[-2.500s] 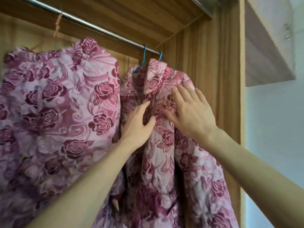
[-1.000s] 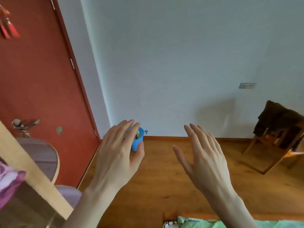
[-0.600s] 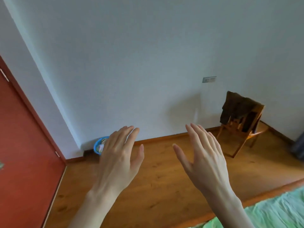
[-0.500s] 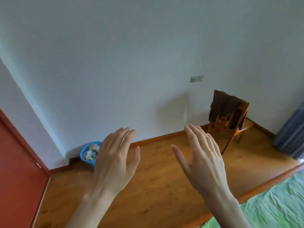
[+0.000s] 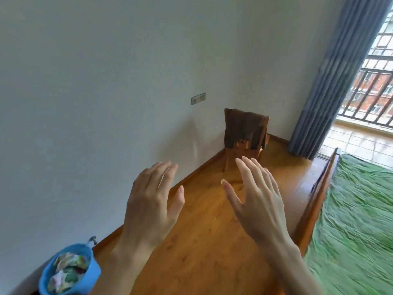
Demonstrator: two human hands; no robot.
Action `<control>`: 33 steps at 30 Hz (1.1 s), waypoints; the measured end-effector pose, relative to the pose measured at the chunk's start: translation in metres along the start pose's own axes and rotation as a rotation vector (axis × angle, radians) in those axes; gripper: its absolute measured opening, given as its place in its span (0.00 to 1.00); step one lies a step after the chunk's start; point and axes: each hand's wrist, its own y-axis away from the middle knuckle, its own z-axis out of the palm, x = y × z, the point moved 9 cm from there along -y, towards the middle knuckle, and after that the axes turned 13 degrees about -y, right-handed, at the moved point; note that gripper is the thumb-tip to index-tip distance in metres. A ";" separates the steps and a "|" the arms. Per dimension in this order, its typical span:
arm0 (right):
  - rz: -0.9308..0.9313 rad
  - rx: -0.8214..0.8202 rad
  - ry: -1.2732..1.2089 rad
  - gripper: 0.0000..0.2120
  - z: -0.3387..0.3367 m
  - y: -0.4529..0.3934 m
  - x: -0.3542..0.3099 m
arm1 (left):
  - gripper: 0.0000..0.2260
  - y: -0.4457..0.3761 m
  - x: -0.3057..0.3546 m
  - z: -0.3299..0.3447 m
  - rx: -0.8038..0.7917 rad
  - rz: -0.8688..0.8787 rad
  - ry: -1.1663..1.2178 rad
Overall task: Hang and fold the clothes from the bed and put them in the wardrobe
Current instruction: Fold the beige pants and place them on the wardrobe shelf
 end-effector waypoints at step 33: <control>0.578 0.209 0.276 0.28 -0.027 -0.173 0.374 | 0.29 -0.346 0.297 0.343 -0.104 0.473 0.431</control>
